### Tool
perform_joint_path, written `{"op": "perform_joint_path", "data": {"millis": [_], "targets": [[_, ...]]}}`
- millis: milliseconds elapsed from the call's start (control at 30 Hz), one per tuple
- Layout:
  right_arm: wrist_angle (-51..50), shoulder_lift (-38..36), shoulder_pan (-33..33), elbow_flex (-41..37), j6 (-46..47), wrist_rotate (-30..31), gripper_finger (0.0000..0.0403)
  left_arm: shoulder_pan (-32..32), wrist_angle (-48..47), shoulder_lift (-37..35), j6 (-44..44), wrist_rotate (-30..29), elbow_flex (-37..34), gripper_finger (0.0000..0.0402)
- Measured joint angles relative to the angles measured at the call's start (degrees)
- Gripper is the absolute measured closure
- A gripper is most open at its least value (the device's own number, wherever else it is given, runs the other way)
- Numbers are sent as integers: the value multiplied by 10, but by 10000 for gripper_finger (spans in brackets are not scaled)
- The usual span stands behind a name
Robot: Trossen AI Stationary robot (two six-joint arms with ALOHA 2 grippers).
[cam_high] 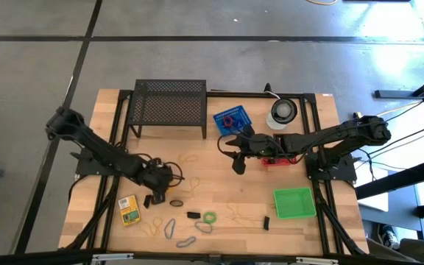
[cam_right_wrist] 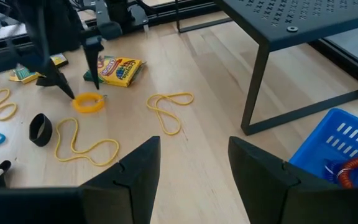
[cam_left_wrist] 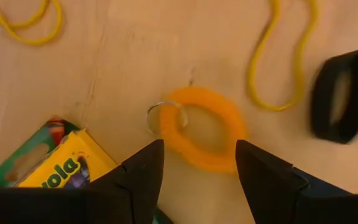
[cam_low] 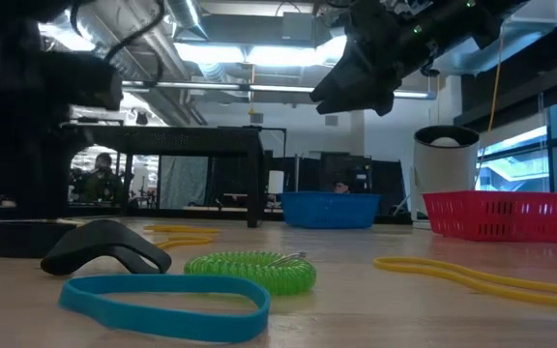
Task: Pick & Place Office Desk Supplies
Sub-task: Put the yellow wrist coil into the blue bin
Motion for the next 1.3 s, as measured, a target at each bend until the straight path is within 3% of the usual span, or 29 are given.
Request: {"op": "perform_joint_path", "data": {"millis": [367,500,733,900,1033,1133,1300], "targets": [[1,0,0,0,-27,0,213,9,3,69,14,-15,4,219],[1,0,0,0,-37,0,213,7,18,71,60,-22,3,262],[1,0,0,0,-41,0,213,7,63,71,151,-31,1,382],[0,0,0,0,-25,0,213,10,80,54,213,-125,26,385],[2,0,0,0,-23,0,213,8,160,34,329,-191,53,383],[6,0,0,0,-22,0,213,10,298,20,459,-219,59,383],[6,0,0,0,-22,0,213,11,573,16,652,-193,60,383]]}}
